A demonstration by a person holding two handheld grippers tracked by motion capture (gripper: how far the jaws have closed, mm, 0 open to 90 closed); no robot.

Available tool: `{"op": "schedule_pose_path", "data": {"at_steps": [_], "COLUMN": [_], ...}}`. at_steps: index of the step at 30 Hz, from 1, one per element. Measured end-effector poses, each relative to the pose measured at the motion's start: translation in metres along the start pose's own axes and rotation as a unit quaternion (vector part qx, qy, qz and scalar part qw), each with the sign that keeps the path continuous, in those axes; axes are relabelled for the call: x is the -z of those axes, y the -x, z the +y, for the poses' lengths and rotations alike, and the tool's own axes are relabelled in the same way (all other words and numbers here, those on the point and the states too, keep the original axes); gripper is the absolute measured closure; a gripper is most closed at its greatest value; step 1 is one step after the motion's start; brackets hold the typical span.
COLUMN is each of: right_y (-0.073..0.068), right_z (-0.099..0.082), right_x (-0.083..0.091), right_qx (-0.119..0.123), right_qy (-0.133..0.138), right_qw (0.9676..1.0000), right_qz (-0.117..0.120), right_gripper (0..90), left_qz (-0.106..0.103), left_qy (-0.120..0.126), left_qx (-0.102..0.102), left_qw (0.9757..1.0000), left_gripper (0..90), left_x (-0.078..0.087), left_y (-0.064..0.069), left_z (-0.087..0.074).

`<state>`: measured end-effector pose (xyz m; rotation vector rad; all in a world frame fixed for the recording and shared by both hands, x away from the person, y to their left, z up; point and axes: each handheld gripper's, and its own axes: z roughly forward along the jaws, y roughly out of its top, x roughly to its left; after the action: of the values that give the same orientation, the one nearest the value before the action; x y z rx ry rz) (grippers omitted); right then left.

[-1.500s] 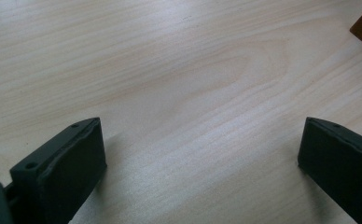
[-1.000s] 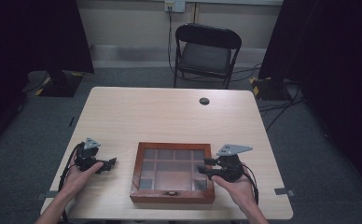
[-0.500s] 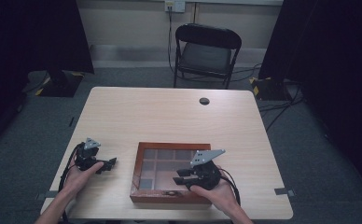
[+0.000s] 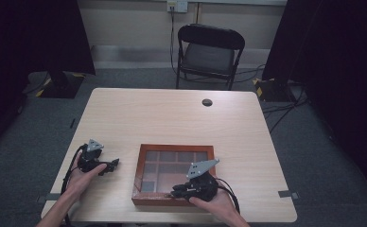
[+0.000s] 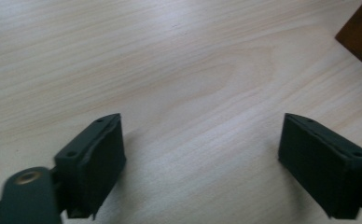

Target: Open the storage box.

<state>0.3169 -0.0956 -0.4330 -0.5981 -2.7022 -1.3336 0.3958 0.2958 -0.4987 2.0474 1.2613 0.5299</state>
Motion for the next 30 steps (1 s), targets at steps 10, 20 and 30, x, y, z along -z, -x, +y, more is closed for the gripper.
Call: {"op": "schedule_pose_path", "data": {"at_steps": [10, 20, 30], "right_y": [-0.001, -0.001, 0.001], "right_z": [-0.004, -0.002, -0.002], "right_x": [-0.004, -0.003, 0.001], "right_qx": [0.022, 0.030, 0.031], "right_qy": [-0.015, -0.025, -0.028], "right_qw": [0.9996, 0.9992, 0.9991], "right_qz": [0.002, 0.002, 0.003], "right_gripper": [80.0, 81.5, 82.0], "left_qz": [-0.018, -0.035, -0.056], "left_qy": [0.016, 0.038, 0.043], "left_qx": [-0.002, -0.021, -0.035], "left_qw": [0.9997, 0.9984, 0.9969], "left_gripper": [16.9, 17.0, 17.0], "left_x": [0.006, 0.018, 0.020], "left_y": [0.005, 0.015, 0.025], "left_z": [0.006, 0.010, 0.011]}}
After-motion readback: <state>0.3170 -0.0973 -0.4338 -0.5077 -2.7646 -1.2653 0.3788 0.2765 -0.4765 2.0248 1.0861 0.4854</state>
